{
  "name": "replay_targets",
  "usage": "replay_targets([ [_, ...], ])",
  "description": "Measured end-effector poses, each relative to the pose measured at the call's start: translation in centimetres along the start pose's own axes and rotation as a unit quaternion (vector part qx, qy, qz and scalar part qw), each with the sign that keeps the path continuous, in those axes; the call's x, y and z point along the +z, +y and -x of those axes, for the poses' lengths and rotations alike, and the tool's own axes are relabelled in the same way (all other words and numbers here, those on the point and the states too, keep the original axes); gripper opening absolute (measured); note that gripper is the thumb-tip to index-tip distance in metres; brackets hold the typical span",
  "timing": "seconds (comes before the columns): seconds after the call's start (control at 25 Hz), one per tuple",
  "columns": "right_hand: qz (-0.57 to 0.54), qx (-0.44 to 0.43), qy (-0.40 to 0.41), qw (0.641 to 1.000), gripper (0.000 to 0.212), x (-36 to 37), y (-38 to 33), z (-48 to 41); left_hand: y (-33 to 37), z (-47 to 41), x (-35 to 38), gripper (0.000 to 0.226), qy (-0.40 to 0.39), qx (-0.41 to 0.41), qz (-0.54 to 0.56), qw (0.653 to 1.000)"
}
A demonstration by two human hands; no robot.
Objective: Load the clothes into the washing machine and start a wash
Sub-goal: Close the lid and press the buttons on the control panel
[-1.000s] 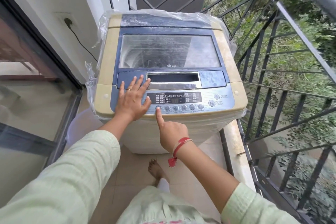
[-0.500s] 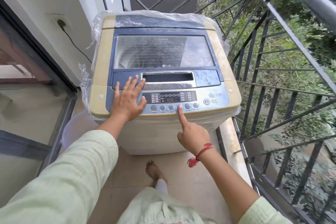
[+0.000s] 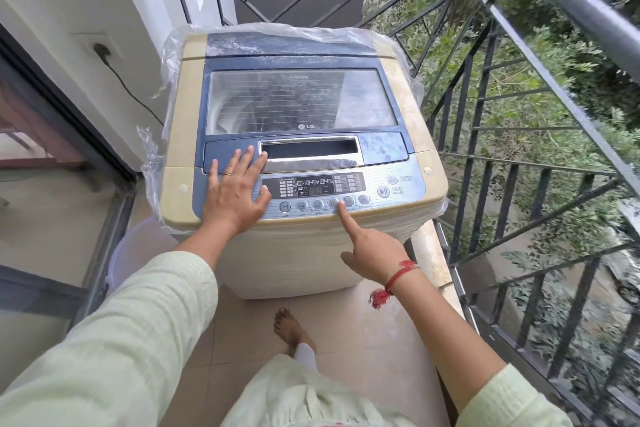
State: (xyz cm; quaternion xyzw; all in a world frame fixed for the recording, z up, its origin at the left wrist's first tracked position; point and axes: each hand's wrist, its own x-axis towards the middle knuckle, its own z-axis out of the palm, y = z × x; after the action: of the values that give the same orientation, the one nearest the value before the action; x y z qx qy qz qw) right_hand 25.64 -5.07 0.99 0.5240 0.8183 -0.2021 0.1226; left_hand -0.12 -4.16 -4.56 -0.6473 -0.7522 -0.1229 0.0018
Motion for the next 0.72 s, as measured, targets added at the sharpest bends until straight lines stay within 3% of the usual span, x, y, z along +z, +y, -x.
replay_targets([
  [0.28, 0.012, 0.049, 0.03, 0.998, 0.088, 1.5, 0.2, -0.2, -0.1, -0.1, 0.1, 0.067, 0.001, -0.001, 0.005, 1.0],
  [0.48, -0.072, 0.025, -0.065, 0.995, 0.083, -0.8, 1.0, -1.7, -0.2, 0.0, 0.1, 0.065, 0.001, 0.001, 0.004, 1.0],
  [0.6, -0.054, 0.028, -0.011, 0.998, 0.08, -1.3, 2.5, -1.0, -0.1, 0.0, 0.1, 0.066, 0.004, 0.004, 0.004, 1.0],
  [0.72, -0.038, 0.085, 0.047, 0.995, 0.083, -1.1, 4.5, -0.4, -0.2, -0.1, 0.2, 0.067, 0.009, 0.004, 0.002, 1.0],
])
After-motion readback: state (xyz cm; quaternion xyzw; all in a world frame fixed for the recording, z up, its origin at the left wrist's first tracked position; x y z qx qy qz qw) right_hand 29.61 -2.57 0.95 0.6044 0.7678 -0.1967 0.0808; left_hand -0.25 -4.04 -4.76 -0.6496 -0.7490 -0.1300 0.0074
